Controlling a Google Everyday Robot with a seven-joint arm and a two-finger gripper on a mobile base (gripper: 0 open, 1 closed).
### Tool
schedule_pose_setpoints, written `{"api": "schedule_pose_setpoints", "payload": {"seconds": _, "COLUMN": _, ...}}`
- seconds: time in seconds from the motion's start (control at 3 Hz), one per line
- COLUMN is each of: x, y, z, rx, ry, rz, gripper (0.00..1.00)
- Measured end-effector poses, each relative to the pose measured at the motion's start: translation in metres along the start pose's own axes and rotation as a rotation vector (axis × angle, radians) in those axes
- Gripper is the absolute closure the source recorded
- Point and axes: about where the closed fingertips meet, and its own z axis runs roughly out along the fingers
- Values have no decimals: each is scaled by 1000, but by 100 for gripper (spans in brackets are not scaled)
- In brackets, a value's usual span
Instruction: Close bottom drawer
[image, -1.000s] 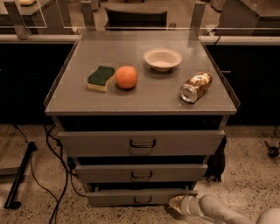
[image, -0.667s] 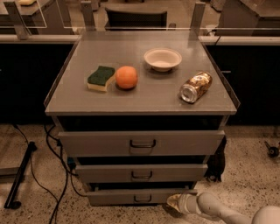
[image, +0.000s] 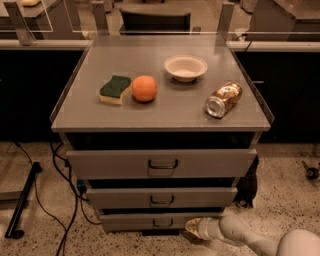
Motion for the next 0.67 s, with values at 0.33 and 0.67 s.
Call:
{"api": "schedule_pose_setpoints", "payload": {"seconds": 0.33, "x": -6, "y": -1, "z": 8, "rx": -10, "ry": -7, "rz": -10, "gripper": 100}}
{"api": "schedule_pose_setpoints", "payload": {"seconds": 0.67, "x": -1, "y": 9, "z": -4, "rx": -37, "ry": 2, "rz": -5, "gripper": 100}}
